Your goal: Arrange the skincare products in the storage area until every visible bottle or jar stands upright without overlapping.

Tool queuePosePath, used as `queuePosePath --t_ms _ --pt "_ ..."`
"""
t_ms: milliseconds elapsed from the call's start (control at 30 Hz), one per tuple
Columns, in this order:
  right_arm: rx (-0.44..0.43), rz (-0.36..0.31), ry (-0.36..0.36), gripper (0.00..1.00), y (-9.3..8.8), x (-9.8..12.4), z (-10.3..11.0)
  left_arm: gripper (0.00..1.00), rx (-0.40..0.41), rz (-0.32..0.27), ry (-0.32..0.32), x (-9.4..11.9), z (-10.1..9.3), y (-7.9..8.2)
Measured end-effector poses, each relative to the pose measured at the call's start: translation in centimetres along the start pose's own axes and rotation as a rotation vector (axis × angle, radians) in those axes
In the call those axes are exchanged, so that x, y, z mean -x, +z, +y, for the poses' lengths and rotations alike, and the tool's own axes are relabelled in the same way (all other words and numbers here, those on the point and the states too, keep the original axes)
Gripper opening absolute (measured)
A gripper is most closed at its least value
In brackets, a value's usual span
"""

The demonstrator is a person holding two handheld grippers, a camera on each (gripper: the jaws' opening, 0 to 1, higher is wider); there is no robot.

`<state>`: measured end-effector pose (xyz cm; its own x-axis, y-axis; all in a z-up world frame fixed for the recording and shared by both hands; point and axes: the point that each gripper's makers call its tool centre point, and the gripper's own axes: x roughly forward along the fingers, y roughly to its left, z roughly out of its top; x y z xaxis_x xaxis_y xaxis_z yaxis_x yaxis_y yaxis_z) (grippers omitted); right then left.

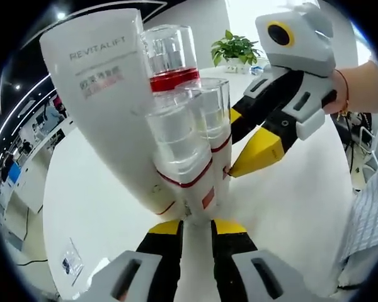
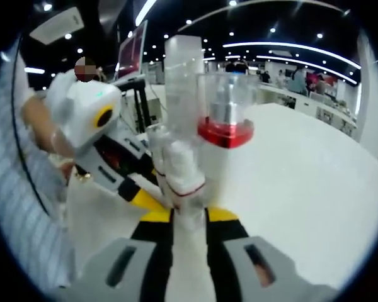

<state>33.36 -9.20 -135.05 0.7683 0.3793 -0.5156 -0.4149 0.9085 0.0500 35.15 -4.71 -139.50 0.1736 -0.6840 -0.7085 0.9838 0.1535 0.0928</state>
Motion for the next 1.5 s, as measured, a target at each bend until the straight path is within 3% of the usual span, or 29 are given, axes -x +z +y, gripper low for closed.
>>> queuePosePath --t_ms 167,467,800,967,1167,1400,1500 --pt "-0.014 0.003 0.002 0.18 -0.2 0.2 0.2 0.18 0.004 0.004 0.0 0.0 0.0 -0.1" --pt "-0.072 0.001 0.01 0.19 -1.5 1.3 1.5 0.18 0.034 -0.025 0.005 2.3 0.1 -1.1" --pt "-0.106 -0.016 0.075 0.19 -1.1 1.1 5.3 0.18 0.034 -0.143 -0.021 5.7 -0.9 -0.6" --pt "-0.102 -0.024 0.119 0.2 -0.3 0.2 7.3 0.19 0.068 -0.177 0.009 7.3 -0.2 -0.8" --pt "-0.082 -0.022 0.158 0.21 0.4 -0.8 8.6 0.19 0.167 -0.227 0.102 9.9 2.2 -1.9" --pt "-0.063 -0.016 0.175 0.22 1.1 -1.6 9.3 0.2 0.21 -0.221 0.188 12.1 4.5 -4.4" --pt "-0.053 -0.007 0.19 0.22 1.3 -2.2 10.0 0.22 0.283 -0.253 0.219 13.3 5.6 -5.3"
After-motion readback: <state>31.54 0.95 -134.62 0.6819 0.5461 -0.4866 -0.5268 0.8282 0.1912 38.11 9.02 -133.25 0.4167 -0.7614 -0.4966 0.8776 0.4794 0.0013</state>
